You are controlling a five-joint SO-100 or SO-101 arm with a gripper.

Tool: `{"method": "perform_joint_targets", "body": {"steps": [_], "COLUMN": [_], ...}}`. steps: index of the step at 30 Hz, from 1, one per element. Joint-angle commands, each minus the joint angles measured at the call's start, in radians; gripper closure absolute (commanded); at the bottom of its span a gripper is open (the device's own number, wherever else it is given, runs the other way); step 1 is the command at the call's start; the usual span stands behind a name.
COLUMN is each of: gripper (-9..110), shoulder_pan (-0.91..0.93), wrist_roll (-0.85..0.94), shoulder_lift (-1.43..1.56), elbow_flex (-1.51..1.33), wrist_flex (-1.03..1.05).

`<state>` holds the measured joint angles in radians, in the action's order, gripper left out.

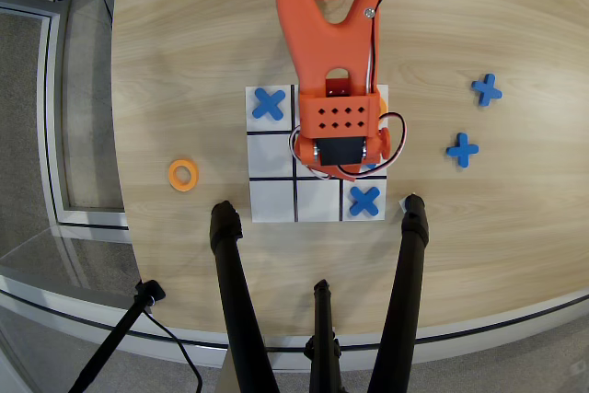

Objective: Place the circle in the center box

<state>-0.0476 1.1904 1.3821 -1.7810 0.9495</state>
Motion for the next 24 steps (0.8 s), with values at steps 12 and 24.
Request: {"method": "perform_joint_targets", "body": {"steps": [12, 24], "gripper": [102, 102], "shoulder_pan": [-0.017, -0.035], "wrist_roll": [-0.018, -0.032], "shoulder_lift": [-0.064, -0.094], "elbow_flex": [0.028, 0.058], "wrist_flex": [-0.044, -0.048]}}
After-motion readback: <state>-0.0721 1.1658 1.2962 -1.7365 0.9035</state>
